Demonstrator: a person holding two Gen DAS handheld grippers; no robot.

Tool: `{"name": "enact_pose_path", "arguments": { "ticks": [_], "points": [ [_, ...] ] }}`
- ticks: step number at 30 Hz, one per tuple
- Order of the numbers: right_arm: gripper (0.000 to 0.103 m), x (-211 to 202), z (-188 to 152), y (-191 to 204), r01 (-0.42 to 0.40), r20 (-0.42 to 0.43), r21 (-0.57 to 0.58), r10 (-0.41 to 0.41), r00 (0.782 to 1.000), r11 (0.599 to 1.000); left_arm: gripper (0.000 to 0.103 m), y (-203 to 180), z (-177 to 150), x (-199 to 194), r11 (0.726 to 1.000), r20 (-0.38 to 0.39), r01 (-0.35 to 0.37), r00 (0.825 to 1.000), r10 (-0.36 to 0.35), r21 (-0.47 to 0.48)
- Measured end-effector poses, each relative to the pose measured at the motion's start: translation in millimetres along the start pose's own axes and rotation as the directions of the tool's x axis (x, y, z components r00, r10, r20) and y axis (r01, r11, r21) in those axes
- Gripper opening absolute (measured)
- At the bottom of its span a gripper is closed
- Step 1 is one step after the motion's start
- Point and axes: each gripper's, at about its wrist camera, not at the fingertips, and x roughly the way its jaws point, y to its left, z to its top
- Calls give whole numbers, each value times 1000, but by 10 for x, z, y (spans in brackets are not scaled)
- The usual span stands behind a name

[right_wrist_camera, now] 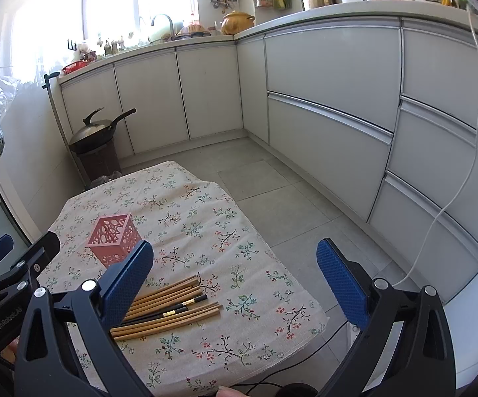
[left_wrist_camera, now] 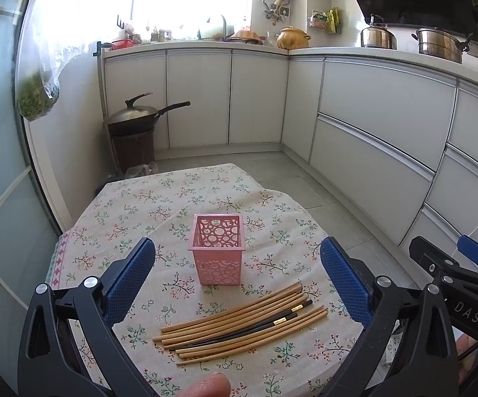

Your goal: Organize utensils

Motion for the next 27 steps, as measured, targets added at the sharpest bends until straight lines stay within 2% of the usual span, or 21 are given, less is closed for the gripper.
{"name": "enact_pose_path", "arguments": {
  "ticks": [27],
  "points": [
    [96,16,-33,31,-1,-11,6,1,1000,1000,96,10,-14,15,1000,-6,0,1000,0,-1]
  ]
}}
